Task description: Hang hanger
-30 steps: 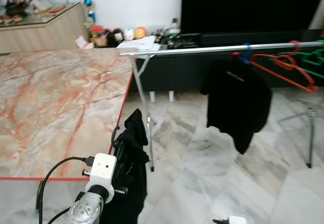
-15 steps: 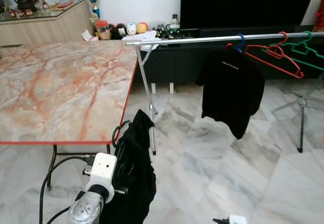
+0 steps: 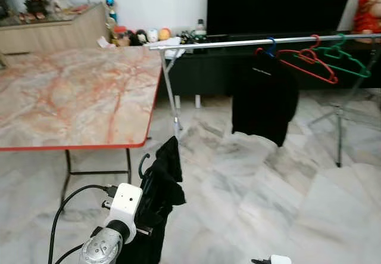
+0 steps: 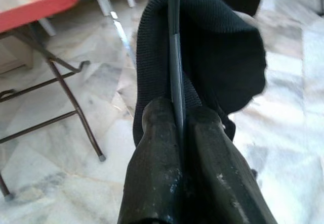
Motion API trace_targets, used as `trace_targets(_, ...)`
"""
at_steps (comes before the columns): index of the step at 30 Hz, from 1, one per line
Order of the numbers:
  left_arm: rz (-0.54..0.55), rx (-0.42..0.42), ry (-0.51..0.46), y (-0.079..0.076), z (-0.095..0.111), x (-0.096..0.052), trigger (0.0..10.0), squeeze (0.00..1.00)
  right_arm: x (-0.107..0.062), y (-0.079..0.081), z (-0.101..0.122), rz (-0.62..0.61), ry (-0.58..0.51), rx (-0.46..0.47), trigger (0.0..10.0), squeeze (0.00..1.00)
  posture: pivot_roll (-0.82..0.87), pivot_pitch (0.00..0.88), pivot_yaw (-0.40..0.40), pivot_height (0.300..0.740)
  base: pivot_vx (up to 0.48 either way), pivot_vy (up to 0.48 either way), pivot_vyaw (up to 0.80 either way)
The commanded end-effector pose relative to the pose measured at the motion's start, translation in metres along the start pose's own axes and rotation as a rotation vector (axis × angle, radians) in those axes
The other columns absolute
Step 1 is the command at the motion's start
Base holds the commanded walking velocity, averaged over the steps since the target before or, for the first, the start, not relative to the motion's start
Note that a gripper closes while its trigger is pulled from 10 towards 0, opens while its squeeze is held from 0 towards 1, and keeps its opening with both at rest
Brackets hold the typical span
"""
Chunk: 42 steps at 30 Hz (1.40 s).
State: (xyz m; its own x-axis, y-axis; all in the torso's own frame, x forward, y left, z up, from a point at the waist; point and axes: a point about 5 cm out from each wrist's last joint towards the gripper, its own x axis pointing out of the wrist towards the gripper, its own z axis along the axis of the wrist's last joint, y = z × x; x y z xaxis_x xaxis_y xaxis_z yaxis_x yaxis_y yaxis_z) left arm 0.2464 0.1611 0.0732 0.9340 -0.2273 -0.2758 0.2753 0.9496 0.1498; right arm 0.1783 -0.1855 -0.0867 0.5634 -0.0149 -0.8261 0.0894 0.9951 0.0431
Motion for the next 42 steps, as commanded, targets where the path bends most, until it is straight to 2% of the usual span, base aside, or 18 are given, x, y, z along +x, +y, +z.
trace_targets(1, -0.043, 0.030, -0.004, -0.003, 0.005, 0.003, 10.0, 0.00, 0.001, 0.002, 0.005, 0.013, -0.021, -0.040, 10.0, 0.00, 0.11, 0.069, 0.044, 0.740, 0.000, 0.000, 0.00)
trace_targets(9, -0.095, 0.097, 0.015, -0.004, 0.006, 0.007, 10.0, 0.00, 0.000, 0.004, 0.016, 0.073, -0.093, -0.183, 10.0, 0.00, 0.11, 0.068, 0.036, 0.740, 0.000, 0.000, 0.00)
trace_targets(11, -0.164, 0.182, 0.027, -0.005, 0.005, 0.008, 10.0, 0.00, 0.000, 0.009, 0.024, 0.130, -0.122, -0.419, 10.0, 0.00, 0.11, 0.068, 0.033, 0.740, 0.000, 0.000, 0.00)
trace_targets(14, -0.226, 0.264, 0.048, -0.006, 0.004, 0.011, 10.0, 0.00, 0.000, 0.015, 0.028, 0.202, -0.143, -0.591, 10.0, 0.00, 0.10, 0.065, 0.025, 0.740, 0.000, 0.000, 0.00)
trace_targets(18, -0.238, 0.277, 0.054, -0.006, 0.003, 0.013, 10.0, 0.00, 0.000, 0.018, 0.029, 0.234, -0.144, -0.632, 10.0, 0.00, 0.09, 0.061, 0.024, 0.740, 0.000, 0.000, 0.00)
trace_targets(20, -0.262, 0.359, 0.075, -0.005, -0.001, 0.016, 10.0, 0.00, -0.001, 0.024, 0.028, 0.323, -0.126, -0.699, 10.0, 0.00, 0.09, 0.054, 0.024, 0.740, 0.000, 0.000, 0.00)
trace_targets(25, -0.289, 0.385, 0.083, -0.006, -0.003, 0.017, 10.0, 0.00, -0.003, 0.033, 0.027, 0.443, -0.124, -0.767, 10.0, 0.00, 0.08, 0.046, 0.023, 0.740, 0.000, 0.000, 0.00)
trace_targets(29, -0.293, 0.390, 0.083, -0.007, -0.005, 0.019, 10.0, 0.00, -0.004, 0.035, 0.027, 0.468, -0.138, -0.795, 10.0, 0.00, 0.07, 0.031, 0.021, 0.740, 0.000, 0.000, 0.00)
trace_targets(30, -0.295, 0.394, 0.082, -0.007, -0.006, 0.019, 10.0, 0.00, -0.008, 0.038, 0.073, 0.524, -0.312, -0.827, 10.0, 0.00, 0.07, 0.026, 0.021, 0.740, 0.000, 0.000, 0.00)
trace_targets(31, -0.295, 0.394, 0.082, -0.007, -0.006, 0.019, 10.0, 0.00, -0.008, 0.038, 0.073, 0.524, -0.312, -0.827, 10.0, 0.00, 0.07, 0.026, 0.021, 0.740, 0.000, 0.000, 0.00)
trace_targets(32, -0.295, 0.395, 0.081, -0.007, -0.006, 0.020, 10.0, 0.00, -0.025, 0.031, 0.142, 0.541, -0.536, -0.820, 10.0, 0.00, 0.06, 0.021, 0.019, 0.740, 0.000, 0.000, 0.00)
trace_targets(33, -0.294, 0.396, 0.081, -0.007, -0.007, 0.021, 10.0, 0.00, -0.031, 0.026, 0.159, 0.516, -0.590, -0.805, 10.0, 0.00, 0.06, 0.017, 0.018, 0.740, 0.000, 0.000, 0.00)
trace_targets(34, -0.294, 0.396, 0.081, -0.007, -0.007, 0.021, 10.0, 0.00, -0.031, 0.026, 0.159, 0.516, -0.590, -0.805, 10.0, 0.00, 0.06, 0.017, 0.018, 0.740, 0.000, 0.000, 0.00)
trace_targets(37, -0.285, 0.391, 0.080, -0.007, -0.009, 0.022, 10.0, 0.00, -0.034, 0.013, 0.179, 0.344, -0.653, -0.782, 10.0, 0.00, 0.06, 0.006, 0.015, 0.740, 0.000, 0.000, 0.00)
trace_targets(38, -0.276, 0.384, 0.081, -0.006, -0.010, 0.022, 10.0, 0.00, -0.032, 0.005, 0.186, 0.210, -0.690, -0.673, 10.0, 0.00, 0.06, 0.000, 0.013, 0.740, 0.000, 0.000, 0.00)
trace_targets(39, -0.275, 0.383, 0.082, -0.006, -0.011, 0.022, 10.0, 0.00, -0.031, 0.003, 0.186, 0.184, -0.692, -0.610, 10.0, 0.00, 0.06, 0.000, 0.013, 0.740, 0.000, 0.000, 0.00)
trace_targets(41, -0.275, 0.383, 0.082, -0.006, -0.011, 0.022, 10.0, 0.00, -0.031, 0.003, 0.186, 0.184, -0.692, -0.610, 10.0, 0.00, 0.06, 0.000, 0.013, 0.740, 0.000, 0.000, 0.00)
trace_targets(42, -0.278, 0.383, 0.083, -0.006, -0.011, 0.022, 10.0, 0.00, -0.031, 0.003, 0.186, 0.185, -0.696, -0.556, 10.0, 0.00, 0.06, 0.000, 0.013, 0.740, 0.000, 0.000, 0.00)
